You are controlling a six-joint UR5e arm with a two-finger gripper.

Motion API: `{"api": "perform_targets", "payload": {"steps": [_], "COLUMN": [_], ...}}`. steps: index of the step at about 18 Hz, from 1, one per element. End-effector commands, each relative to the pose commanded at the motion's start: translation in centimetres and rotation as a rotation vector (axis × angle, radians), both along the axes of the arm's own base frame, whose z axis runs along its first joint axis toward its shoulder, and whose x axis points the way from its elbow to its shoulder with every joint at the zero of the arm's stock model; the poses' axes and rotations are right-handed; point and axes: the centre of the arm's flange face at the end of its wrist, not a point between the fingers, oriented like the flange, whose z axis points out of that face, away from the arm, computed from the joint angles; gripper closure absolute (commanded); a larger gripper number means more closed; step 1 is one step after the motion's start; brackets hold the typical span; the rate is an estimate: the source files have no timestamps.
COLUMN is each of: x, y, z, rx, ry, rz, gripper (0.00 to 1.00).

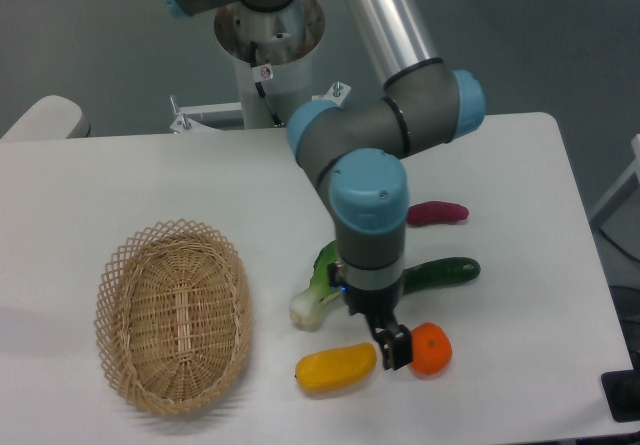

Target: Place the cucumber on the table

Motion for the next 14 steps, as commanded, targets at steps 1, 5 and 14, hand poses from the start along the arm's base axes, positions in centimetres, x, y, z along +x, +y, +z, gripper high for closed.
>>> {"api": "perform_targets", "payload": {"steps": [1,5,14], "x": [0.3,2.3,4.0], "y": [0.0,0.2,-1.5], "z": [0.8,3.4,8.6], "rx": [0.006,-0.009,-0.081], "ry": [0.007,-0.007,-0.052], "rz": [-0.003,-0.03,-0.071], "gripper": [0.0,0.0,0.0]}}
